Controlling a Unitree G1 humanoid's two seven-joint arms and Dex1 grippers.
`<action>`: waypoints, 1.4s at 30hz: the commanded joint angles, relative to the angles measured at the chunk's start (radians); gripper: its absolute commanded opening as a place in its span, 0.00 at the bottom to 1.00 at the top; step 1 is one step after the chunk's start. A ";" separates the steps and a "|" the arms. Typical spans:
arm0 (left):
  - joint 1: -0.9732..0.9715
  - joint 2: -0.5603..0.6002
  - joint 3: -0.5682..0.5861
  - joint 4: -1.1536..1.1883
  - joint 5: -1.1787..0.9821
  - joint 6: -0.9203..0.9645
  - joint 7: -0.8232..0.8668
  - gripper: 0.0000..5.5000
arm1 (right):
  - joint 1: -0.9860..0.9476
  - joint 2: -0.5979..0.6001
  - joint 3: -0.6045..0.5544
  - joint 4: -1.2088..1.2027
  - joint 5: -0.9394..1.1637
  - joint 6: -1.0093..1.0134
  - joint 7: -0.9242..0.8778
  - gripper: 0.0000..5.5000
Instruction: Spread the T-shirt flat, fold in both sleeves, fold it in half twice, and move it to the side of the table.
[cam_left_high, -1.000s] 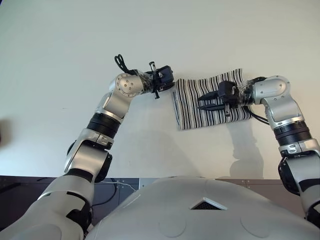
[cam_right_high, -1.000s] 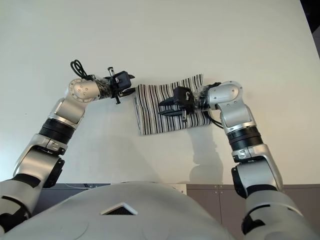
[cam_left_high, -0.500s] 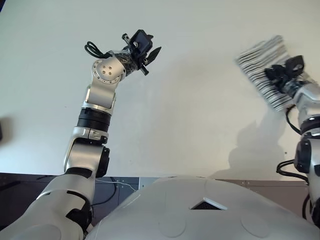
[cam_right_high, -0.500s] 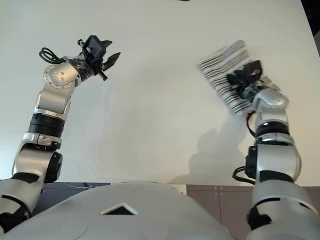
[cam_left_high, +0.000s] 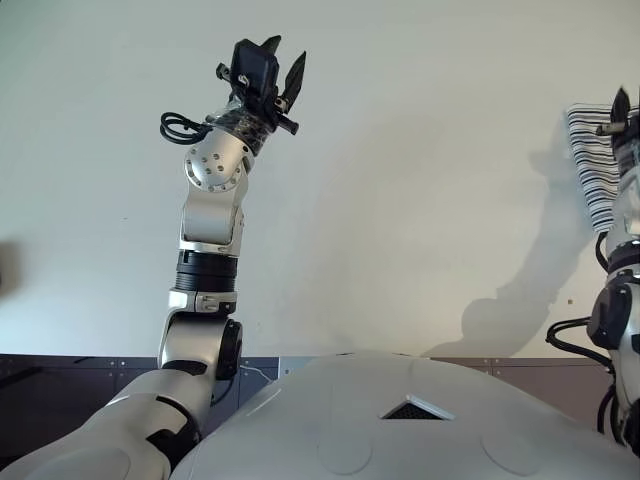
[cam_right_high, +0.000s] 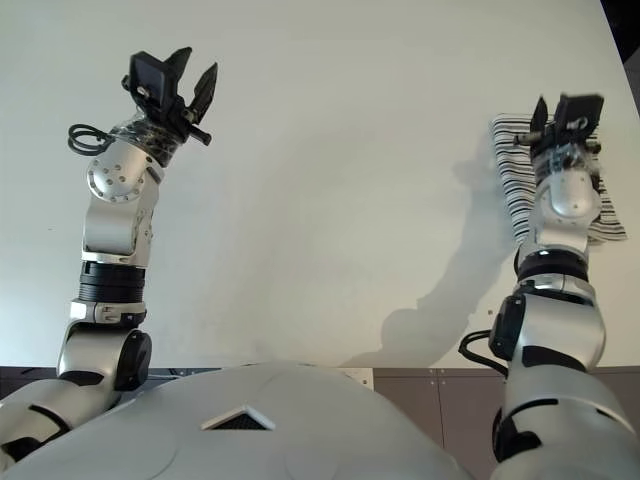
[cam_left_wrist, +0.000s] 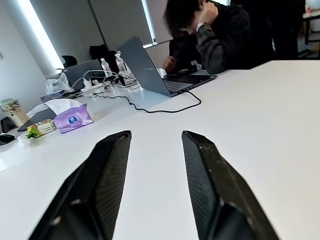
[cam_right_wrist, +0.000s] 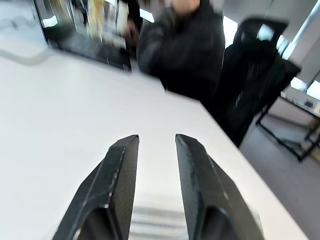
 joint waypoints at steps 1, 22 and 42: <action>0.116 -0.093 0.023 -0.133 -0.016 -0.020 0.120 0.34 | 0.157 0.253 0.080 -0.527 0.077 0.119 -0.082 0.24; 0.181 -0.235 -0.032 0.056 0.082 -0.184 0.336 0.34 | 0.263 0.466 0.177 -0.542 -0.042 0.345 -0.130 0.24; 0.088 -0.242 0.010 0.222 0.077 -0.235 0.393 0.35 | 0.154 0.457 0.164 -0.385 -0.106 0.239 -0.121 0.28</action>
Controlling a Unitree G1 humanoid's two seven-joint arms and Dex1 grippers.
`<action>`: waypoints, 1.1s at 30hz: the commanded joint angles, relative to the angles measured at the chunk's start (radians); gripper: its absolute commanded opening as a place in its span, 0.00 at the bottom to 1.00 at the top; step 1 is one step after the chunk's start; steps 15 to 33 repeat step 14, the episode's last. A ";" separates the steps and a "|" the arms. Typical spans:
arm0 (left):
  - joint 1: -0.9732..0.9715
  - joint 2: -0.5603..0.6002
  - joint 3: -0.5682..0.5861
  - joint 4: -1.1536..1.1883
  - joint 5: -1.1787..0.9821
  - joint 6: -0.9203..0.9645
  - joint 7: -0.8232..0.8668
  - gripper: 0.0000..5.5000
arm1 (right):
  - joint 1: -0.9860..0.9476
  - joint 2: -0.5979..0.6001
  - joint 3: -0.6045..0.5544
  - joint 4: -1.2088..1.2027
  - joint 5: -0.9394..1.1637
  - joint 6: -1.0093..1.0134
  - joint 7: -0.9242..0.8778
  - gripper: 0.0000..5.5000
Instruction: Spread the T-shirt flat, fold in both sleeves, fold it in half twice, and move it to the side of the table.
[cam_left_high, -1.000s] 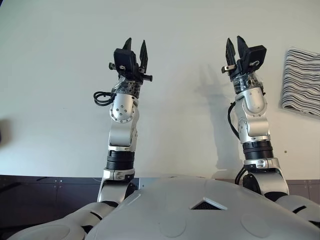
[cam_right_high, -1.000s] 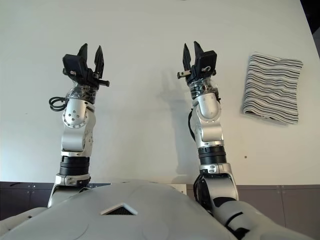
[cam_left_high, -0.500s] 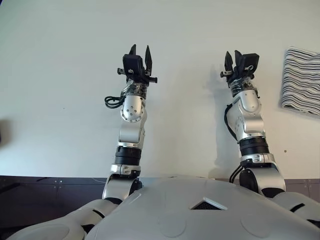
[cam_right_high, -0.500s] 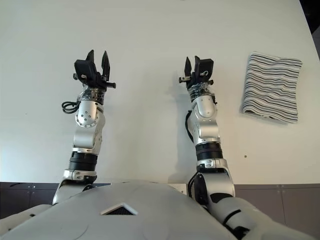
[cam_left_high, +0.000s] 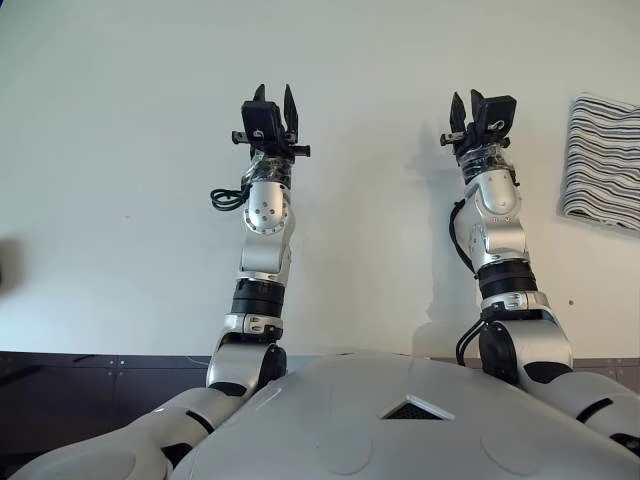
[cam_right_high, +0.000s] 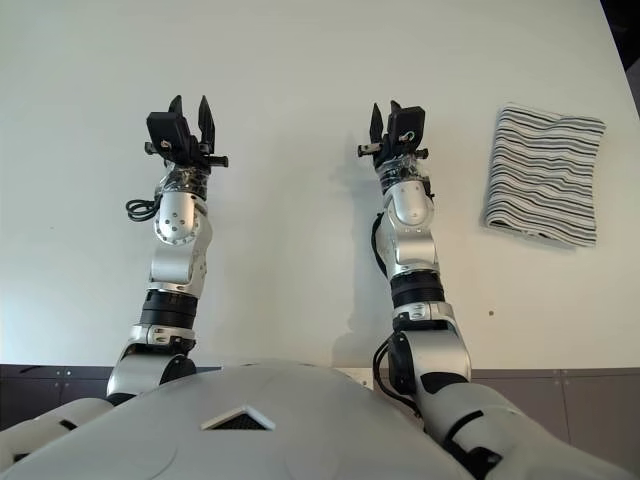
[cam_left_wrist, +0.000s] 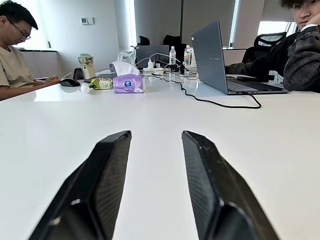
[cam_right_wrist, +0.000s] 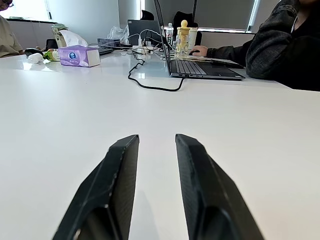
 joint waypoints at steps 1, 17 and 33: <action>-0.025 0.001 0.005 0.024 0.001 0.001 0.004 0.35 | -0.031 -0.009 0.008 0.008 -0.022 -0.021 0.012 0.30; -0.079 0.004 -0.007 0.070 0.015 0.021 0.002 0.49 | -0.085 -0.030 0.015 0.076 -0.096 -0.051 -0.020 0.50; -0.079 0.004 -0.007 0.070 0.015 0.021 0.002 0.49 | -0.085 -0.030 0.015 0.076 -0.096 -0.051 -0.020 0.50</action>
